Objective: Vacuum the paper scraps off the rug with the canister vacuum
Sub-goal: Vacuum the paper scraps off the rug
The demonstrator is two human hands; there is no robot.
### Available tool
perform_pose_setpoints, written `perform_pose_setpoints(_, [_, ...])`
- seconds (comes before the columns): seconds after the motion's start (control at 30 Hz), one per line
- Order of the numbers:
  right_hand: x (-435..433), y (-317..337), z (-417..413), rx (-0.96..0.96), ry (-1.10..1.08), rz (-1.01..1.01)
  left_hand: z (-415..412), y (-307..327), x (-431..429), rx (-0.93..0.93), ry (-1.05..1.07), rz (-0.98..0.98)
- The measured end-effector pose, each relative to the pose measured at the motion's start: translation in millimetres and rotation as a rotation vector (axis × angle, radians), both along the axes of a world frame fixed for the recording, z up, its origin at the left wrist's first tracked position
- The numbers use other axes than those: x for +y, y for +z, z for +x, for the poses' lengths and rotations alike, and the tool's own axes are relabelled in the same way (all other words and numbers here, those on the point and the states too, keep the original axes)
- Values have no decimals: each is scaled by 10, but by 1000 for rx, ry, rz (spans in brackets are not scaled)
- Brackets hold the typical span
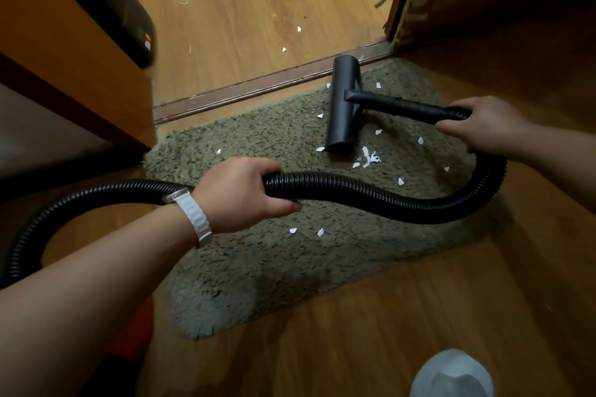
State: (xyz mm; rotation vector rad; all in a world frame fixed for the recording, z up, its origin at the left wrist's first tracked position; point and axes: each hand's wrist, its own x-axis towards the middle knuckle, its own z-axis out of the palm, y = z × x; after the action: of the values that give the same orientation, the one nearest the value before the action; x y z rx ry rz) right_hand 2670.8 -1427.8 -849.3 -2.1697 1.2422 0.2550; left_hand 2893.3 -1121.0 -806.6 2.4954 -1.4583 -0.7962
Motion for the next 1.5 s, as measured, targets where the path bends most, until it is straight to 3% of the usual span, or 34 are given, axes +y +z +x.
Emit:
perform_pose_setpoints(0.43, [-93,-111,346,-6,47,22,77,-188,-27,11,-11,52])
perform_pose_setpoints(0.77, [57,-86,483,58,215,4,117,-222,4,-30,-80,73])
perform_pose_setpoints(1.5, [675,307,654,160,411,-71,118,-3,435,-58,-202,41])
